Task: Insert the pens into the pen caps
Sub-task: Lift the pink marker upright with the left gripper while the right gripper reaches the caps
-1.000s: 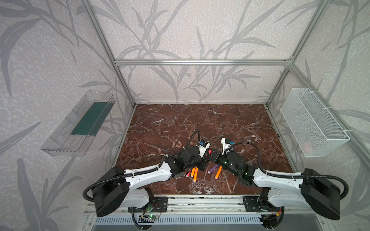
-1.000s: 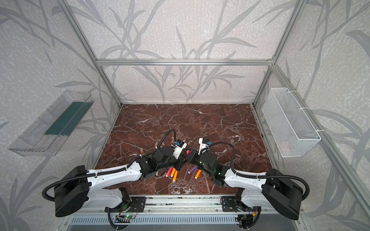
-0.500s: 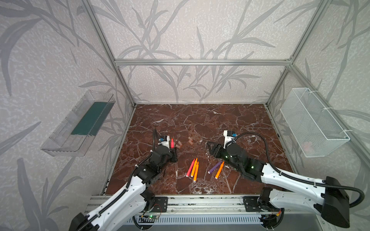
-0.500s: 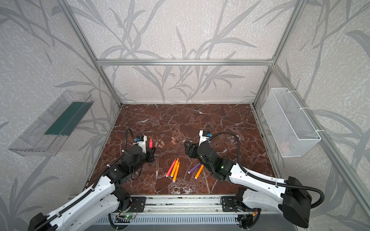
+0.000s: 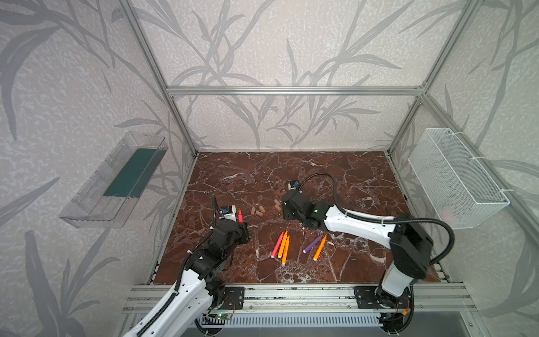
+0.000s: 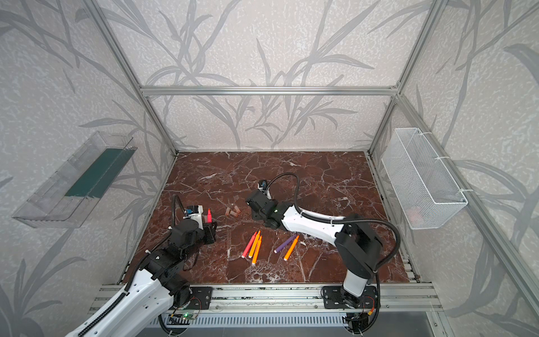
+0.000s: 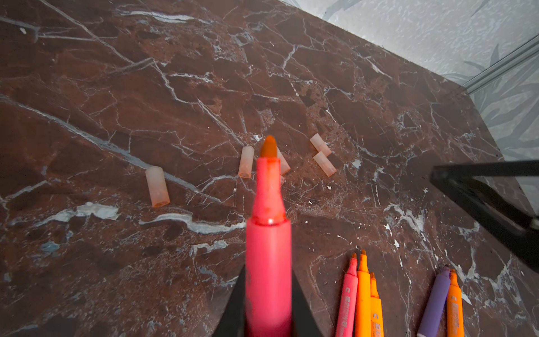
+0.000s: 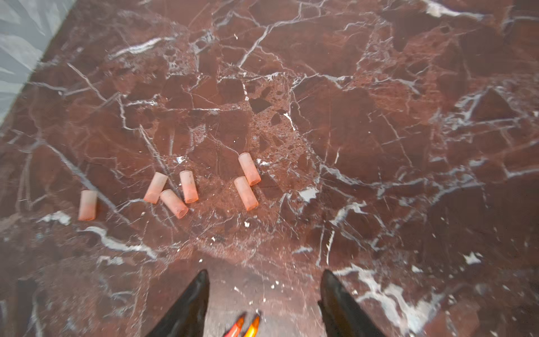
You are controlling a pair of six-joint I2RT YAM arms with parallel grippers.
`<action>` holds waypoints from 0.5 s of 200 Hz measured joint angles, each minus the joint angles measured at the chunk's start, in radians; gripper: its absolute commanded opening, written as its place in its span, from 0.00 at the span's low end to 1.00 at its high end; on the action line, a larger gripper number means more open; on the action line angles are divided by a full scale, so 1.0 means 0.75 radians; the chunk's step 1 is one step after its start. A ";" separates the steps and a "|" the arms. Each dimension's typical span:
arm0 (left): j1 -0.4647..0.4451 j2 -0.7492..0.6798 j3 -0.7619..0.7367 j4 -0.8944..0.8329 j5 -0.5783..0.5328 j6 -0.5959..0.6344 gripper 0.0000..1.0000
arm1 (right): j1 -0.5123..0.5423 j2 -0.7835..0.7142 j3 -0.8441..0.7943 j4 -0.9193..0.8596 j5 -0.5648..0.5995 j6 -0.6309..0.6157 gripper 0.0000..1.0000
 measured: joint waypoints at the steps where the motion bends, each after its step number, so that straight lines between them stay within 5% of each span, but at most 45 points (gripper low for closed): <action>1: 0.000 0.001 0.000 0.000 0.002 0.000 0.00 | -0.002 0.013 0.013 -0.003 0.000 -0.002 0.56; 33: 0.002 -0.012 0.000 0.002 0.027 0.000 0.00 | -0.043 0.305 0.309 -0.126 -0.022 -0.114 0.42; 100: 0.003 -0.004 0.000 0.006 0.039 0.001 0.00 | -0.085 0.556 0.567 -0.207 -0.135 -0.320 0.42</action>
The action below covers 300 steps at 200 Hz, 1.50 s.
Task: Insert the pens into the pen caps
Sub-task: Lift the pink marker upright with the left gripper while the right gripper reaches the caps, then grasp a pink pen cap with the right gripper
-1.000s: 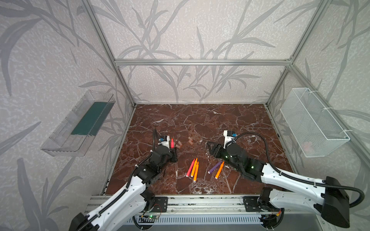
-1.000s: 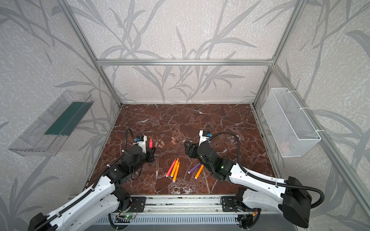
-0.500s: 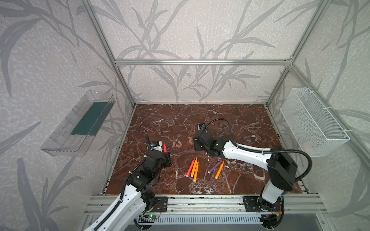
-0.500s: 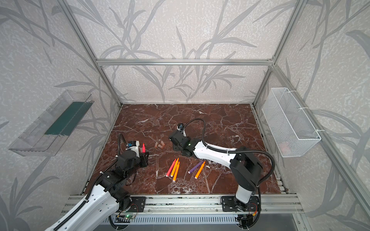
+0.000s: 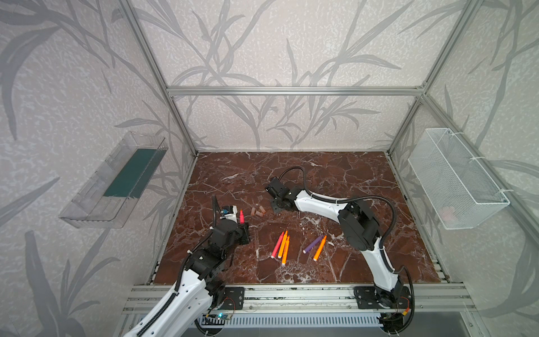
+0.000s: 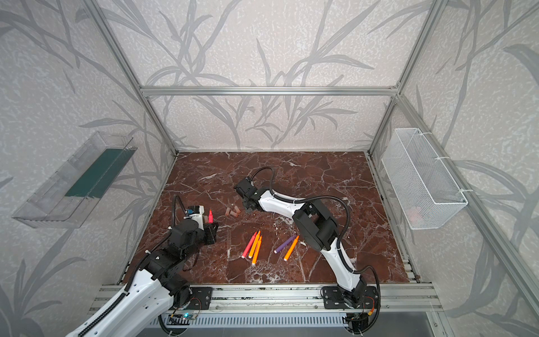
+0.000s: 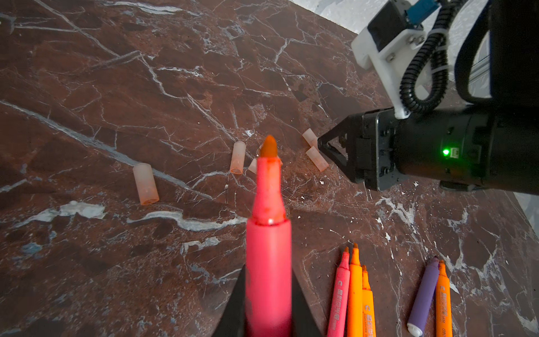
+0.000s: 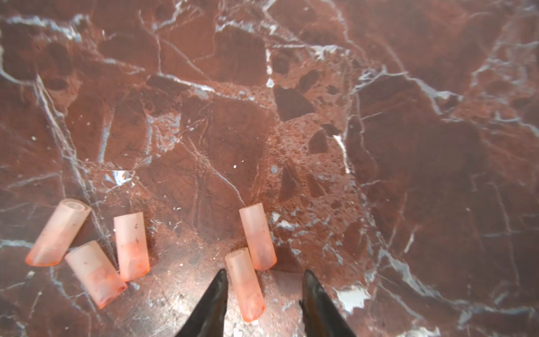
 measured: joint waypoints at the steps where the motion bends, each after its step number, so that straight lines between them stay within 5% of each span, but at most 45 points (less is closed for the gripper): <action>1: 0.000 0.001 0.000 0.001 0.001 0.000 0.00 | 0.000 0.002 0.001 -0.001 -0.002 -0.002 0.42; 121: 0.002 0.002 0.000 0.005 0.008 0.000 0.00 | 0.000 -0.020 -0.166 0.171 -0.116 -0.073 0.47; 300: 0.002 -0.002 0.000 0.005 0.008 0.000 0.00 | 0.007 -0.010 -0.136 0.143 -0.108 -0.043 0.33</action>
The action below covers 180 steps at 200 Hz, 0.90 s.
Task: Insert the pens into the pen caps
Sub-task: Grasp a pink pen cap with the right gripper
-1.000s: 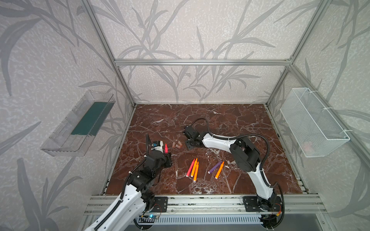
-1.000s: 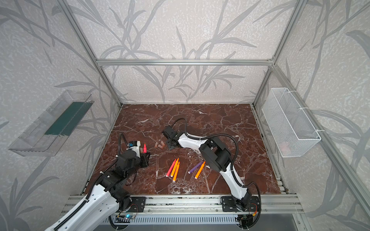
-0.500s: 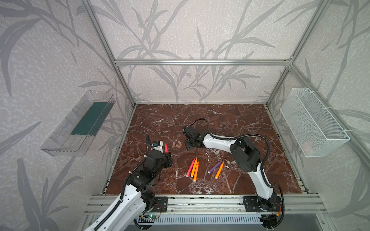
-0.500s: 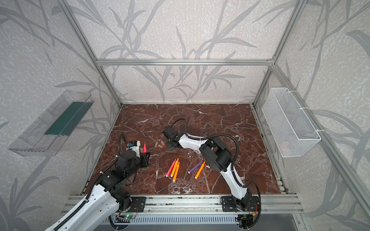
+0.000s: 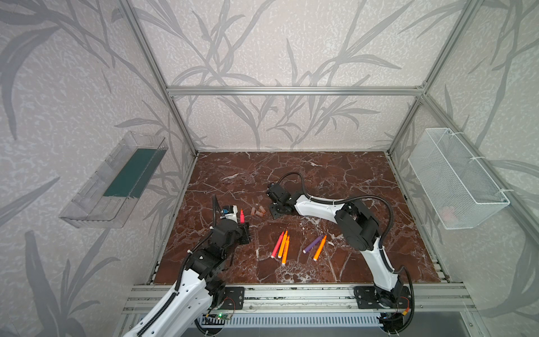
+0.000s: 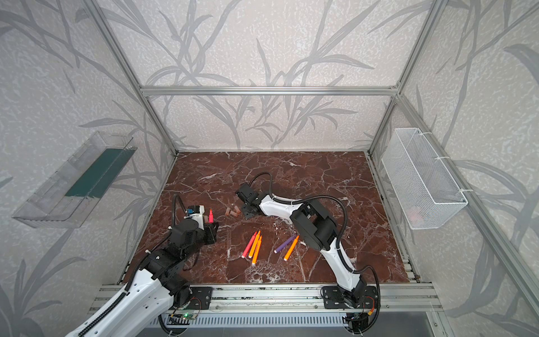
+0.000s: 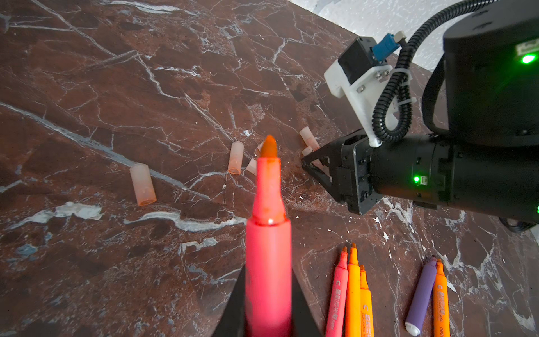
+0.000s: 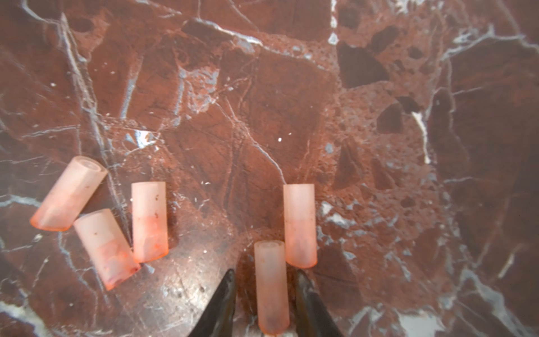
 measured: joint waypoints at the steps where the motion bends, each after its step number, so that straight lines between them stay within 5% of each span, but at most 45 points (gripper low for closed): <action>1: 0.000 0.000 0.000 0.000 0.000 0.000 0.00 | 0.000 0.000 0.000 0.000 0.000 0.000 0.33; 113: 0.001 -0.023 0.000 -0.001 0.000 0.000 0.00 | 0.012 0.065 0.101 -0.060 0.046 0.013 0.25; 180: 0.002 -0.036 0.000 0.000 0.009 0.000 0.00 | 0.013 0.073 0.114 -0.062 0.048 0.024 0.11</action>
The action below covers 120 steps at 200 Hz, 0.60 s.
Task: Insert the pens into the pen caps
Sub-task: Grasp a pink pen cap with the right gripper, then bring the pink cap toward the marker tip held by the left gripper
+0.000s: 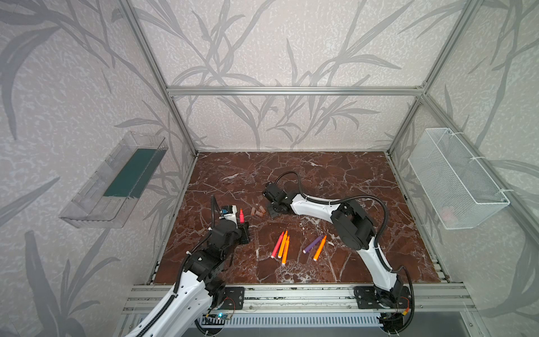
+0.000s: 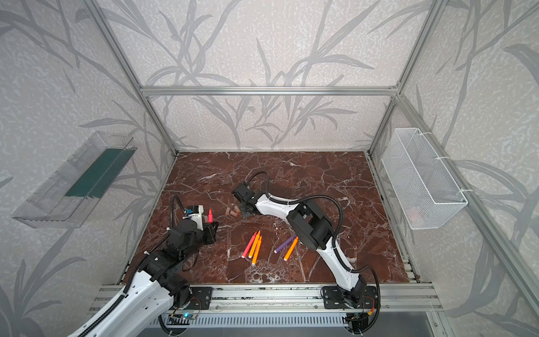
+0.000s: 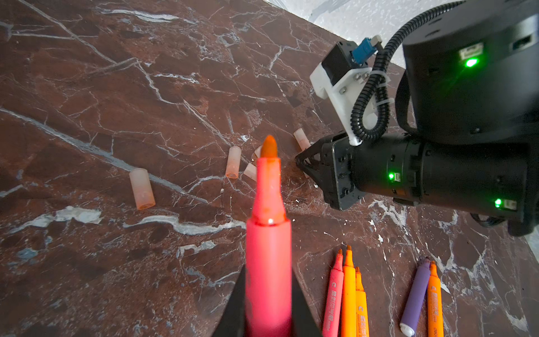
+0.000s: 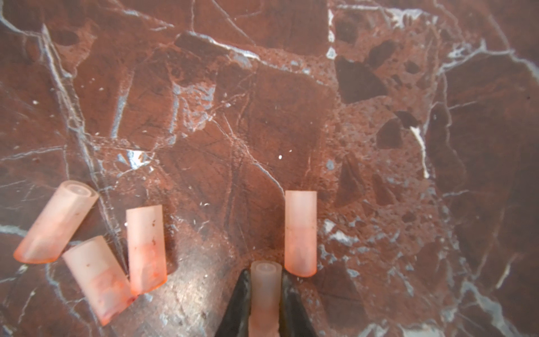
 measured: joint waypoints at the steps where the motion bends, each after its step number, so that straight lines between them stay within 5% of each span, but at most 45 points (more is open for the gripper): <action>1: 0.000 -0.001 0.000 0.000 0.001 0.000 0.00 | 0.000 0.000 -0.001 0.000 0.001 0.001 0.11; 72: 0.001 -0.039 -0.021 0.039 0.068 -0.027 0.00 | 0.004 -0.162 -0.226 0.061 -0.051 0.033 0.07; 120: -0.007 0.050 -0.021 0.141 0.242 -0.025 0.00 | 0.020 -0.693 -0.580 0.166 -0.066 0.091 0.06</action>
